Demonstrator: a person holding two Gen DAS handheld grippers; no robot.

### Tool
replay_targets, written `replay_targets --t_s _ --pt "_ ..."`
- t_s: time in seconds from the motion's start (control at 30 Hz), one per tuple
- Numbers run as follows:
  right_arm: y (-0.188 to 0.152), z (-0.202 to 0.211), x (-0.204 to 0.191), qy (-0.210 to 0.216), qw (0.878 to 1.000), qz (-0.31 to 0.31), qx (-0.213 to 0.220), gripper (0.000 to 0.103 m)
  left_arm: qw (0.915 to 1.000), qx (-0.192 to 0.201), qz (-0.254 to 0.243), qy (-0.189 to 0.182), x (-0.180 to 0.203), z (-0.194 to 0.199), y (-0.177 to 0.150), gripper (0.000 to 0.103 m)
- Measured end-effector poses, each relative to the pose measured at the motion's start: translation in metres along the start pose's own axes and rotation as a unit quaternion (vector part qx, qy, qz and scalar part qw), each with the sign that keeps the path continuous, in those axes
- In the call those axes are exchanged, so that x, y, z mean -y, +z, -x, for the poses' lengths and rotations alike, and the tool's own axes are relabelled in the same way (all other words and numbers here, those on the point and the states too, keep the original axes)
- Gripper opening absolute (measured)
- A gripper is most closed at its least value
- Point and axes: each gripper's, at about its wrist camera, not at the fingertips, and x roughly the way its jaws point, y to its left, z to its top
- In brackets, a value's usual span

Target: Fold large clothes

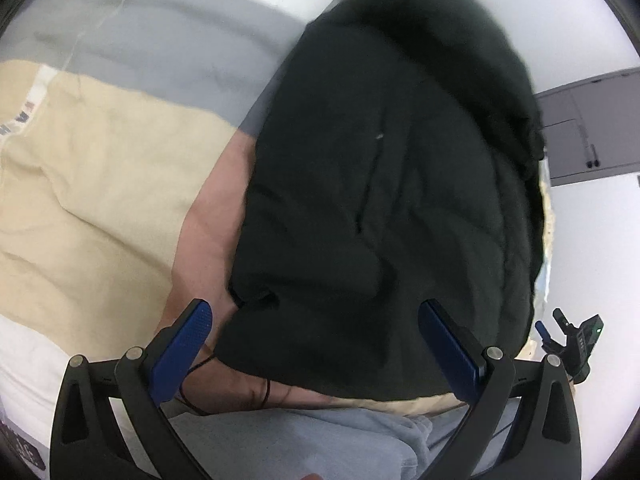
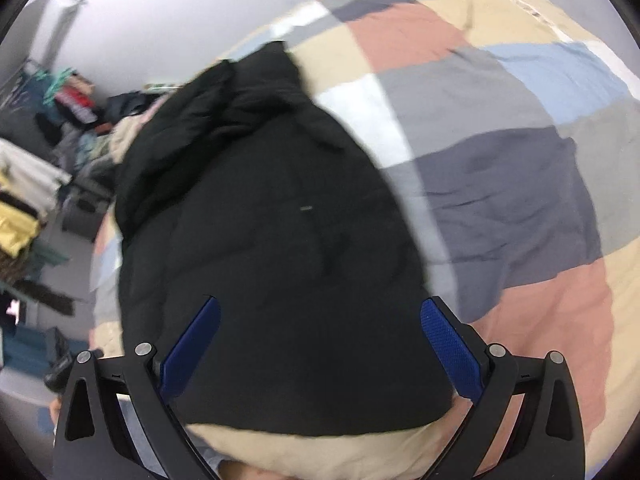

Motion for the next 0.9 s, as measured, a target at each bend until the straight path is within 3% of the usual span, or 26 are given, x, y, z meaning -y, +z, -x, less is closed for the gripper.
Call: replay_targets --t_s 0.13,0.33,0.47,0.57,0.77,0.9 --pt "0.001 -0.021 0.032 0.02 0.997 -0.071 -0.038 0.101 0.9992 -0.024 0.032 -0.002 -0.011 -0.016 0.012 0.102" --pt "0.001 -0.051 0.04 0.074 0.988 -0.094 -0.093 0.101 0.9962 -0.039 0.077 -0.007 -0.028 -0.037 0.023 0.102" --pt "-0.001 -0.056 0.018 0.079 0.991 -0.031 -0.102 0.103 0.9961 -0.052 0.063 0.032 -0.025 -0.046 0.026 0.102" --pt "-0.004 -0.056 0.005 0.107 0.989 0.0 -0.107 0.103 0.9954 -0.061 0.059 0.045 -0.023 -0.053 0.031 0.102" --pt "-0.004 -0.045 0.006 0.181 0.978 -0.003 -0.101 0.103 0.997 -0.067 0.036 0.015 -0.016 -0.054 0.038 0.1" --pt "-0.001 -0.043 0.003 0.207 0.973 -0.011 -0.099 0.103 0.998 -0.059 -0.011 -0.021 -0.001 -0.044 0.033 0.089"
